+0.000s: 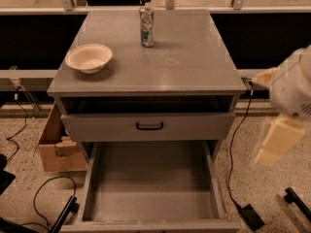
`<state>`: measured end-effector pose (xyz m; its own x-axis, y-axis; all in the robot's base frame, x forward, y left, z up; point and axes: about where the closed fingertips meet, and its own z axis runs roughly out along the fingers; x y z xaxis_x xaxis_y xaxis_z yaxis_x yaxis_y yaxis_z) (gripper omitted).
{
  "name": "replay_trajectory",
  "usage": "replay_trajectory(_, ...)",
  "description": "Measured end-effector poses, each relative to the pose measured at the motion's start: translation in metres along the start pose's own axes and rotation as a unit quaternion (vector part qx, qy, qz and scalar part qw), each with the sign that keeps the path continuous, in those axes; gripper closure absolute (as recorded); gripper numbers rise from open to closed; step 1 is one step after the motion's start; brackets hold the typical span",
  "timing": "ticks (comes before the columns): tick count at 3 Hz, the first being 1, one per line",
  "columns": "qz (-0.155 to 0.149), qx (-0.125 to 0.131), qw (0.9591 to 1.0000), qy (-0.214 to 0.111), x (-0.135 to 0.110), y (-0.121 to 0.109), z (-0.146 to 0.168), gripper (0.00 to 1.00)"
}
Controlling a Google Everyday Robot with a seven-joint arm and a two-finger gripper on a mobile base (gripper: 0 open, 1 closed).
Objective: Close middle drawer
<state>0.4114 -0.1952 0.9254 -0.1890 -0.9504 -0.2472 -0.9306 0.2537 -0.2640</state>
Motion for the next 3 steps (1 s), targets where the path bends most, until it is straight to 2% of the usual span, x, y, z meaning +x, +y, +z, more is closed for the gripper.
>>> replay_trajectory(1, 0.011, 0.001, 0.9999, 0.004, 0.017, 0.032, 0.046, 0.00)
replay_trajectory(2, 0.024, -0.021, 0.9990, 0.032, 0.039, 0.064, 0.117, 0.00)
replay_trajectory(3, 0.037, -0.060, 0.9946, 0.076, 0.068, 0.102, 0.194, 0.18)
